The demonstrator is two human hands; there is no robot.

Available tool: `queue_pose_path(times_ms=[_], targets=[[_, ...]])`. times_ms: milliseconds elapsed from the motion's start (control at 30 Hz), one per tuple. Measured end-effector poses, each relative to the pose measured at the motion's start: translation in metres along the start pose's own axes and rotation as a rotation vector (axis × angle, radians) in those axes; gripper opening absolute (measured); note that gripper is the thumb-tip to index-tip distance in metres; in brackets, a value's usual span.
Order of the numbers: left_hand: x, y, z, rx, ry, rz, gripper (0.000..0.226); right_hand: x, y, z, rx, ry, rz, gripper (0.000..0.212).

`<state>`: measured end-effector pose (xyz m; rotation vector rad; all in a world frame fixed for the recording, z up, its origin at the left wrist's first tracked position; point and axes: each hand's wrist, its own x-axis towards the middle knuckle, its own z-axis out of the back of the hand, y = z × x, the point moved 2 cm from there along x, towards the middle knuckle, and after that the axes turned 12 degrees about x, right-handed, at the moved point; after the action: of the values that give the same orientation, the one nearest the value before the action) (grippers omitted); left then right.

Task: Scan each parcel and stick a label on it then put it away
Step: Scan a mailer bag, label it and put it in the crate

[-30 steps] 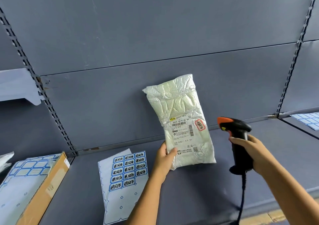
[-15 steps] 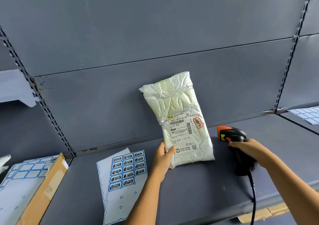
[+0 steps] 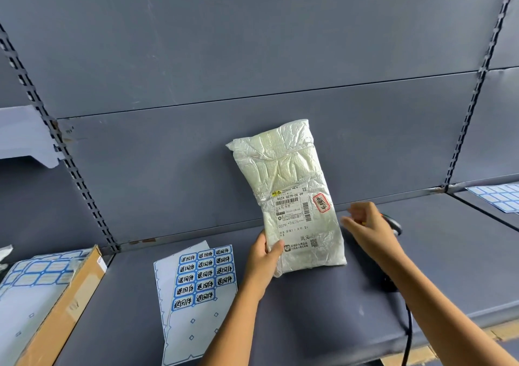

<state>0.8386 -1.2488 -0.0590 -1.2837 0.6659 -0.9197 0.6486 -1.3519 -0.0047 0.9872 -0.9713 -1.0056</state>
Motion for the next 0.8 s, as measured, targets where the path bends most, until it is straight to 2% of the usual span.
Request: queue_pose_path(times_ms=[67,167,233,333,400,467,533,667,800], targets=[[-0.003,-0.002,0.001,-0.014,0.003,0.007,0.027,-0.006,0.008,-0.016,0.218,0.151,-0.077,0.044],[-0.010,-0.003,0.004,-0.049,0.007,0.029,0.027,-0.007,0.006,-0.026,0.172,0.166,-0.078,0.047],[-0.017,-0.005,0.007,-0.053,0.031,0.033,0.026,-0.006,0.006,-0.024,0.163,0.123,-0.089,0.039],[-0.031,-0.014,0.010,-0.016,0.092,-0.014,0.024,-0.009,0.008,-0.020,0.258,0.157,-0.112,0.018],[-0.040,-0.023,0.016,0.080,0.120,-0.075,0.015,-0.011,0.007,-0.014,0.311,0.122,-0.134,0.016],[-0.045,-0.029,0.029,0.210,0.103,-0.118,0.017,-0.013,0.004,-0.008,0.304,0.077,-0.149,0.015],[-0.050,-0.028,0.051,0.311,0.014,-0.104,0.019,-0.016,-0.005,-0.007,0.291,0.082,-0.198,0.013],[-0.060,-0.011,0.101,0.494,-0.191,-0.077,0.023,-0.024,-0.020,-0.011,0.092,0.103,-0.273,0.006],[-0.073,0.004,0.133,0.710,-0.259,-0.037,0.016,-0.032,-0.016,-0.021,-0.259,0.103,-0.240,0.017]])
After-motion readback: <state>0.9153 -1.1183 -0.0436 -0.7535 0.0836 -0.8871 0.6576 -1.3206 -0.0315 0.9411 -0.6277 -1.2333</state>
